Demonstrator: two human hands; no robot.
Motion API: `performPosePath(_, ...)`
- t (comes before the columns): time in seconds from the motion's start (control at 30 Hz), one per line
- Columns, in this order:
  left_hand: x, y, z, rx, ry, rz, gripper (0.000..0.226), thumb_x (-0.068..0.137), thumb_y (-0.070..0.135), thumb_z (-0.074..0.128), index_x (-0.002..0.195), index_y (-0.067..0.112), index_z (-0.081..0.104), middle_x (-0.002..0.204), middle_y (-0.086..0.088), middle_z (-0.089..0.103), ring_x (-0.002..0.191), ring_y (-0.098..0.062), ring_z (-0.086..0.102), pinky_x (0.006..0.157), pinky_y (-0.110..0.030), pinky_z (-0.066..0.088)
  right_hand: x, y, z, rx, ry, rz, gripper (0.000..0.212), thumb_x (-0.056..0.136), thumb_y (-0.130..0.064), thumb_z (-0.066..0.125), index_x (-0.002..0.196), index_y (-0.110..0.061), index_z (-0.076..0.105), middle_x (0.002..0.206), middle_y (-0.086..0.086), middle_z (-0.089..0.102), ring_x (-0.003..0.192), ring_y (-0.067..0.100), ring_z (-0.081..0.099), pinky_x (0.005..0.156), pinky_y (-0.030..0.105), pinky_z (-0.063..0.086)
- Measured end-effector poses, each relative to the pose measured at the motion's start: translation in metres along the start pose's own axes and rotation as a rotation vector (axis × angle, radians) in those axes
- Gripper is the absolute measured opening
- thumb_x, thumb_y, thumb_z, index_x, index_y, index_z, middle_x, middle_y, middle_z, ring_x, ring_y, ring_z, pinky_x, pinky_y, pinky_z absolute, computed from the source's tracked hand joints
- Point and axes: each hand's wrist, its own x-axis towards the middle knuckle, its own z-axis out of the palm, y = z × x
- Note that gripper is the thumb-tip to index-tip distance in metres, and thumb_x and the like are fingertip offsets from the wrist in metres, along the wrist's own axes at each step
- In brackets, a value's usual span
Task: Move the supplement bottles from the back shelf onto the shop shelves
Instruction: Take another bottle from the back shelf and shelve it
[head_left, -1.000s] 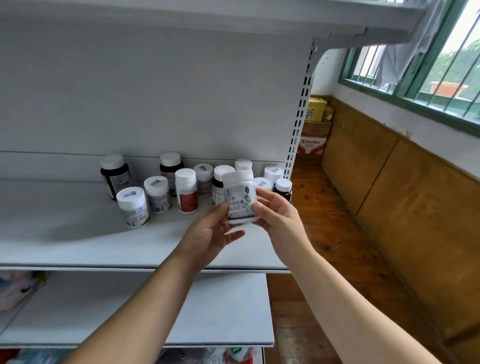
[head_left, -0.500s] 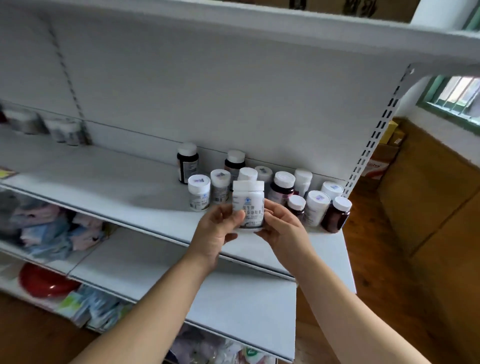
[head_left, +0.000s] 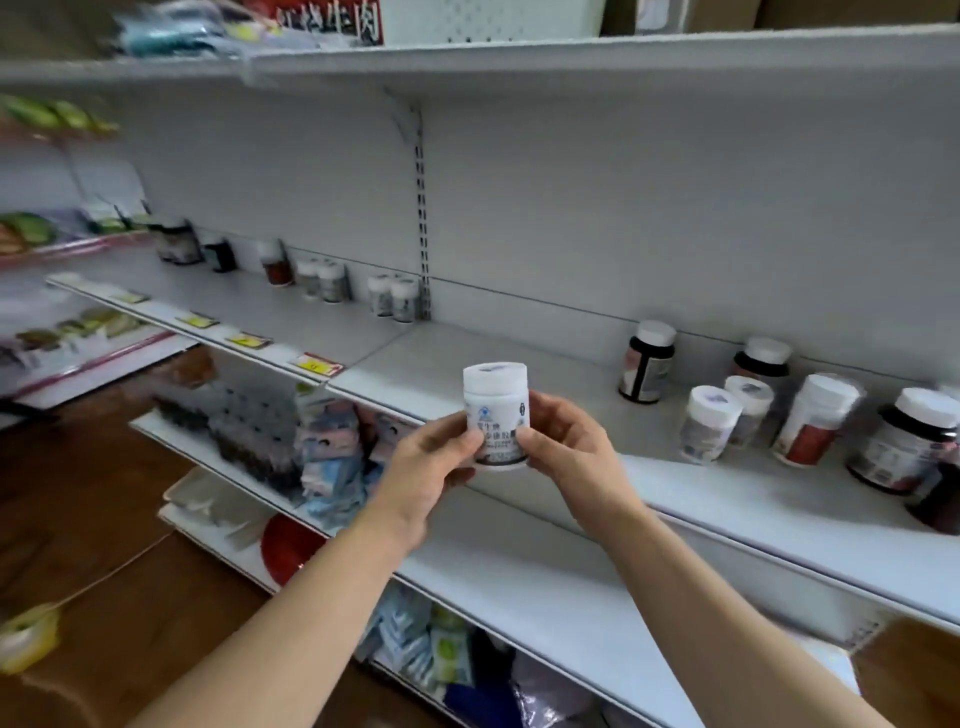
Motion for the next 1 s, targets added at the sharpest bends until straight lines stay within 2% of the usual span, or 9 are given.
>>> performPosePath(0.13,0.018,0.028,-0.085,-0.002,0.042,0.033,0.024,0.086,-0.004,0.050,0.091,0.015,0.064,0.071,0.008,0.073,0.068,-0.007,0.067,0.066,-0.022,0.055,0.047,0.027,0.079,-0.027,-0.042,0.006,0.033,0.079,0.003,0.063,0.107,-0.013,0.057,0.093,-0.006,0.070,0.081,-0.001,0.065,0.070,0.015,0.051)
performPosePath(0.23,0.043,0.040,-0.136,0.037,0.058,0.043,0.024,0.086,-0.003,0.052,0.092,0.018,0.064,0.073,0.010,0.073,0.071,-0.009,0.064,0.066,-0.024,0.049,0.085,0.045,0.119,-0.058,-0.055,0.006,0.035,0.081,0.010,0.057,0.111,-0.007,0.054,0.100,0.000,0.065,0.085,-0.002,0.064,0.082,0.018,0.052)
performPosePath(0.33,0.077,0.044,-0.175,0.025,0.042,0.055,0.026,0.086,-0.005,0.050,0.096,0.016,0.061,0.072,0.011,0.073,0.064,-0.002,0.065,0.058,-0.017,0.052,0.126,0.064,0.148,-0.092,-0.045,0.006,0.037,0.080,0.009,0.058,0.112,-0.008,0.053,0.101,-0.001,0.064,0.084,-0.005,0.063,0.083,0.018,0.051)
performPosePath(0.5,0.144,0.047,-0.231,0.064,0.020,0.031,0.022,0.085,0.001,0.055,0.098,0.017,0.064,0.082,0.007,0.072,0.078,-0.014,0.063,0.074,-0.029,0.049,0.197,0.095,0.177,-0.142,-0.002,0.019,0.043,0.077,0.012,0.061,0.111,-0.013,0.052,0.096,-0.006,0.062,0.078,-0.010,0.062,0.076,0.013,0.050)
performPosePath(0.6,0.182,0.059,-0.256,0.101,-0.011,0.039,0.029,0.085,-0.002,0.054,0.108,0.016,0.057,0.086,0.006,0.071,0.076,-0.005,0.066,0.066,-0.016,0.052,0.237,0.102,0.193,-0.165,0.016,0.041,0.049,0.075,0.013,0.063,0.116,-0.011,0.051,0.096,-0.007,0.063,0.080,-0.007,0.063,0.073,0.012,0.050)
performPosePath(0.7,0.219,0.066,-0.279,0.154,-0.050,0.039,0.034,0.086,-0.002,0.054,0.118,0.007,0.052,0.102,-0.008,0.066,0.084,-0.010,0.063,0.065,-0.012,0.050,0.272,0.109,0.208,-0.194,0.057,0.034,0.047,0.075,0.012,0.064,0.107,-0.021,0.054,0.095,-0.007,0.064,0.080,-0.005,0.063,0.070,0.012,0.050)
performPosePath(0.83,0.265,0.059,-0.299,0.222,-0.083,-0.010,0.026,0.085,0.005,0.058,0.111,0.009,0.058,0.100,-0.004,0.067,0.083,-0.007,0.065,0.065,-0.012,0.050,0.308,0.125,0.217,-0.299,0.145,0.038,0.047,0.074,0.007,0.068,0.104,-0.026,0.055,0.099,-0.005,0.064,0.093,0.009,0.062,0.082,0.021,0.050)
performPosePath(0.93,0.306,0.054,-0.307,0.330,-0.139,-0.014,0.028,0.081,0.010,0.065,0.109,0.017,0.060,0.102,-0.003,0.068,0.087,-0.004,0.065,0.068,-0.011,0.048,0.333,0.138,0.219,-0.306,0.249,0.043,0.049,0.072,0.007,0.071,0.105,-0.025,0.054,0.098,-0.010,0.064,0.093,0.008,0.062,0.078,0.016,0.051)
performPosePath(1.0,0.333,0.051,-0.309,0.448,-0.152,0.020,0.032,0.079,0.014,0.069,0.109,0.018,0.061,0.104,-0.002,0.068,0.092,-0.011,0.064,0.069,-0.013,0.046,0.349,0.146,0.222,-0.318,0.328,0.031,0.049,0.071,0.005,0.072,0.105,-0.026,0.054,0.100,-0.008,0.064,0.094,0.011,0.062,0.078,0.017,0.050)
